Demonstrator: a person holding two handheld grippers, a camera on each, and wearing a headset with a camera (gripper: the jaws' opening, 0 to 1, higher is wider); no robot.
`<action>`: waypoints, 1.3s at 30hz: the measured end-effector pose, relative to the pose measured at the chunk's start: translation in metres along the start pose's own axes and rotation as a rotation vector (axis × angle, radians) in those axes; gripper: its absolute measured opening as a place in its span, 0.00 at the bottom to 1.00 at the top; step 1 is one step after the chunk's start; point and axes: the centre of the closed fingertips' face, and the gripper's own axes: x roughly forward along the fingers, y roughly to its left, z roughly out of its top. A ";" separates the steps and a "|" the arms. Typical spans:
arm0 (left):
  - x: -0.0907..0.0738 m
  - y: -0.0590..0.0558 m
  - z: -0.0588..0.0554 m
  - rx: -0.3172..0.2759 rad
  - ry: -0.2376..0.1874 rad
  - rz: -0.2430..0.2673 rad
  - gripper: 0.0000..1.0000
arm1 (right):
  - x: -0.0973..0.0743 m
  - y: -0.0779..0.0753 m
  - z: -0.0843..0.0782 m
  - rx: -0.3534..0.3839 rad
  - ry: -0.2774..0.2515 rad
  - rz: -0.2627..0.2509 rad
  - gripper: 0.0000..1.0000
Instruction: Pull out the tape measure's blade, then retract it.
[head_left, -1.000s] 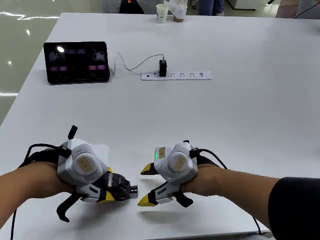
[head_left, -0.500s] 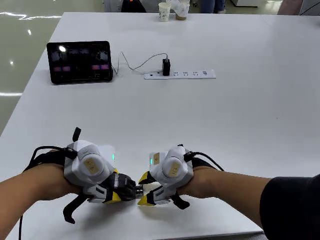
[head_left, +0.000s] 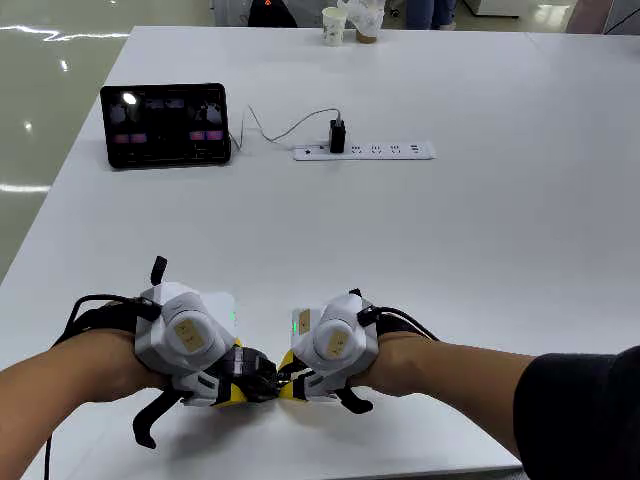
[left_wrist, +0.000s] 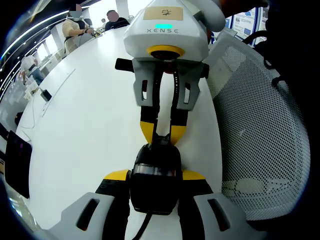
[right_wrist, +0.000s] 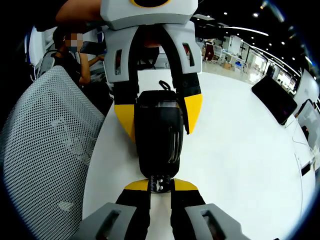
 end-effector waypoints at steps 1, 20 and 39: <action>0.000 0.000 0.000 0.005 0.002 -0.001 0.31 | 0.000 0.000 0.000 0.005 0.001 0.001 0.11; 0.000 -0.002 -0.001 0.008 0.013 -0.023 0.31 | -0.006 0.003 -0.007 0.059 0.010 0.027 0.10; 0.001 -0.003 0.000 0.001 0.008 -0.022 0.31 | -0.016 0.004 -0.022 0.055 0.019 0.039 0.10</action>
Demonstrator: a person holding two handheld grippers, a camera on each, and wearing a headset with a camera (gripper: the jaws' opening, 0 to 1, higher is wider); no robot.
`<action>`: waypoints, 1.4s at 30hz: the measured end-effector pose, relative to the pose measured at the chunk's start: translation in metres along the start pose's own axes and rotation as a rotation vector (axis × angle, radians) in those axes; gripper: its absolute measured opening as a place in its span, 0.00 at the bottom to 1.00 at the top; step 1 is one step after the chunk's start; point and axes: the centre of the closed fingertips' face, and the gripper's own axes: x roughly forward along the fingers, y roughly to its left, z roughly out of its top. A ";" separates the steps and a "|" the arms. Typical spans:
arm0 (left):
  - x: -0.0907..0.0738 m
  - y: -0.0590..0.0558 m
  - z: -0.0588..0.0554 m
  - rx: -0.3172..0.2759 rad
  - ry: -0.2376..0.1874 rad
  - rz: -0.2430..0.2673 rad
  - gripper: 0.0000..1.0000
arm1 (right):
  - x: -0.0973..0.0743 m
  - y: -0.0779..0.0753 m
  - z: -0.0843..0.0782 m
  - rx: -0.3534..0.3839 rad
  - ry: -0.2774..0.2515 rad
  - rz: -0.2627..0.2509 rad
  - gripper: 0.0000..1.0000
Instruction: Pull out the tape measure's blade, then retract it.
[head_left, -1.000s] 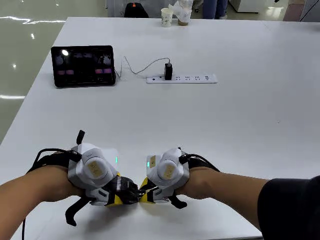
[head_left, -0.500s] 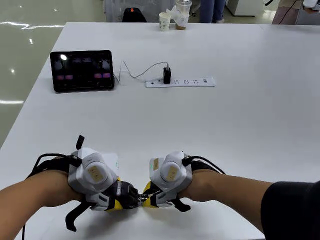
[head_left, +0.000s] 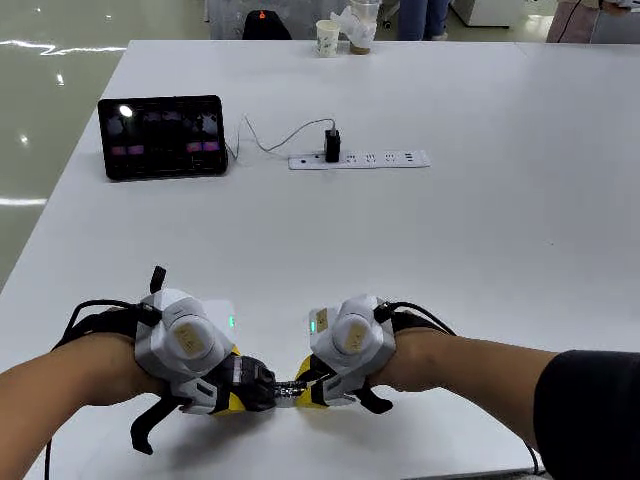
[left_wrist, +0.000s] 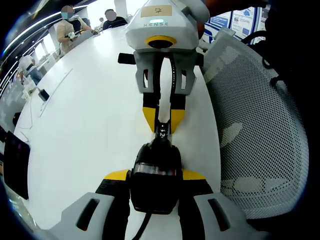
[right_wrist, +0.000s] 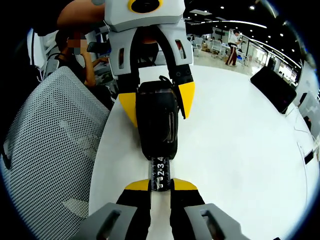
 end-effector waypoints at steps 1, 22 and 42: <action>0.000 0.000 0.000 0.000 0.000 0.001 0.31 | 0.000 0.001 0.000 0.008 -0.006 -0.001 0.10; 0.001 0.001 0.000 0.002 -0.001 0.002 0.31 | -0.003 0.001 0.000 -0.009 -0.016 -0.008 0.10; -0.001 0.001 -0.001 -0.012 -0.005 0.009 0.31 | -0.011 -0.002 -0.010 -0.013 -0.009 0.004 0.10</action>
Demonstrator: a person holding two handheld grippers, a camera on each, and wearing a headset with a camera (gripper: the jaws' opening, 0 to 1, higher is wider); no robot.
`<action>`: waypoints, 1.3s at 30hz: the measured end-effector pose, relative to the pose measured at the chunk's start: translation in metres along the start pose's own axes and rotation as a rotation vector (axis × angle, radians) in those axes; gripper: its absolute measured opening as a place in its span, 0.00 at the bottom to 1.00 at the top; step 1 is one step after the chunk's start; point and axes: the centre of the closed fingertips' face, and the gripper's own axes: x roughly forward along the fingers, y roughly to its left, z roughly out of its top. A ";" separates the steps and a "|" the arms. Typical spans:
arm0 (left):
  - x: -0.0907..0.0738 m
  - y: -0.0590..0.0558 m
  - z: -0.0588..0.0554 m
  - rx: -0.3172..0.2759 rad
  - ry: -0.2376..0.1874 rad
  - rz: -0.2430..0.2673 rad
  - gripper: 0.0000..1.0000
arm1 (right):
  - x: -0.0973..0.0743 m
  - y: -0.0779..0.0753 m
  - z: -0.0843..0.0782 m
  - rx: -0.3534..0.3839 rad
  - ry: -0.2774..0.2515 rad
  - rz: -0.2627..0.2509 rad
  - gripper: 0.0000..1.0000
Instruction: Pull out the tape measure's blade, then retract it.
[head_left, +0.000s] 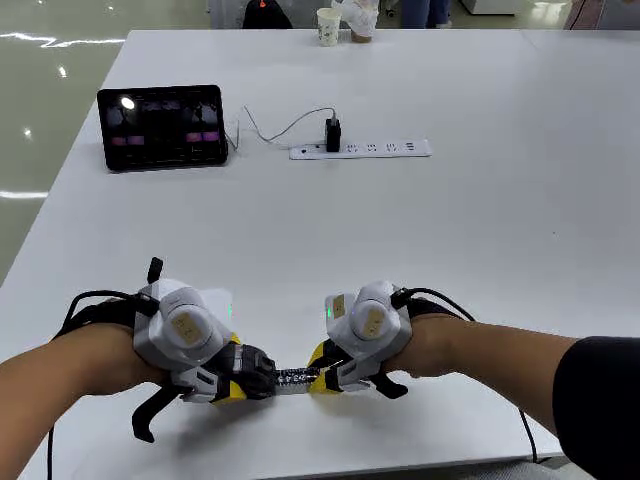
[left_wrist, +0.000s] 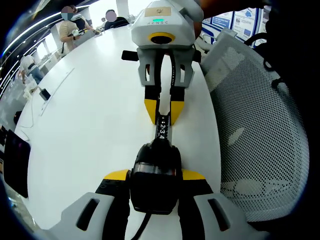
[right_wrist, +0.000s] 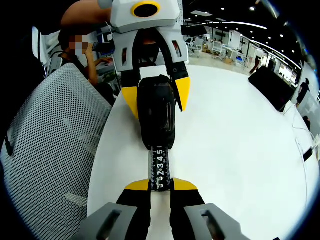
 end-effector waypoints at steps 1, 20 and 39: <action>0.000 0.000 0.000 0.001 0.000 0.000 0.31 | 0.000 0.000 0.000 -0.003 0.001 0.001 0.10; 0.001 -0.002 0.003 -0.003 -0.002 0.000 0.31 | -0.009 0.000 -0.012 0.004 0.000 0.000 0.10; 0.002 -0.001 0.003 -0.009 -0.001 -0.004 0.31 | -0.020 0.001 -0.025 0.013 0.011 -0.006 0.10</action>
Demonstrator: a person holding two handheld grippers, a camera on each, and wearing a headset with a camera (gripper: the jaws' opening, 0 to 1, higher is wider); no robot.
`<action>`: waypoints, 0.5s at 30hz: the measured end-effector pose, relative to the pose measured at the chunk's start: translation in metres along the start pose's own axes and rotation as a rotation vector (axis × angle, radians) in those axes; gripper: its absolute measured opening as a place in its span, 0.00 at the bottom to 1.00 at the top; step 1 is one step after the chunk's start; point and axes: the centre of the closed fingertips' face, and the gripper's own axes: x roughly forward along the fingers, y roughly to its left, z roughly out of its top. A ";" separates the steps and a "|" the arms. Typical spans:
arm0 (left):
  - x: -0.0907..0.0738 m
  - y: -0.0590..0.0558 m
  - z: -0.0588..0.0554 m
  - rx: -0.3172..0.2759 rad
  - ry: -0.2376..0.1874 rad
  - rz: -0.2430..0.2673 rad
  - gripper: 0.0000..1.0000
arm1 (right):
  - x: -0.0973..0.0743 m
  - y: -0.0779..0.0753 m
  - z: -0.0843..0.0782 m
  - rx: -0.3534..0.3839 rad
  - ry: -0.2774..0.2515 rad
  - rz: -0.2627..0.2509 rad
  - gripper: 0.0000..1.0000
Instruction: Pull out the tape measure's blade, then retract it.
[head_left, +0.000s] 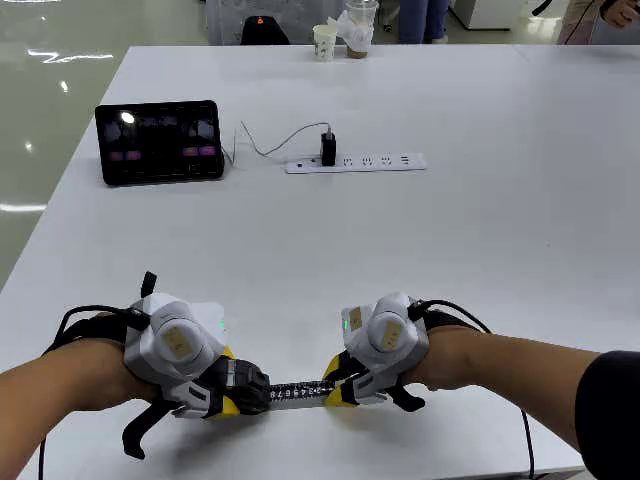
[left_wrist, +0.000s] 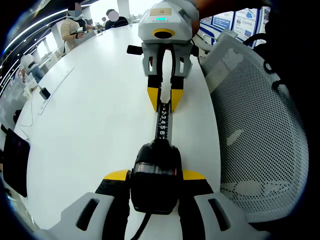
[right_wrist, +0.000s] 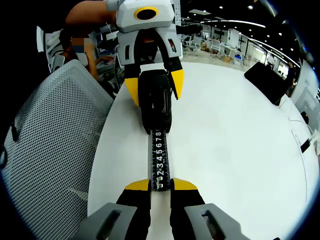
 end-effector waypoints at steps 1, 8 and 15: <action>0.000 0.000 0.000 -0.001 0.000 0.000 0.31 | -0.001 0.000 -0.001 0.000 0.000 -0.001 0.11; 0.000 0.000 0.000 -0.004 -0.002 0.000 0.31 | -0.003 0.000 -0.004 0.005 0.004 -0.003 0.11; 0.000 0.000 0.000 -0.004 -0.006 0.003 0.31 | -0.006 -0.002 -0.008 0.008 0.005 -0.003 0.10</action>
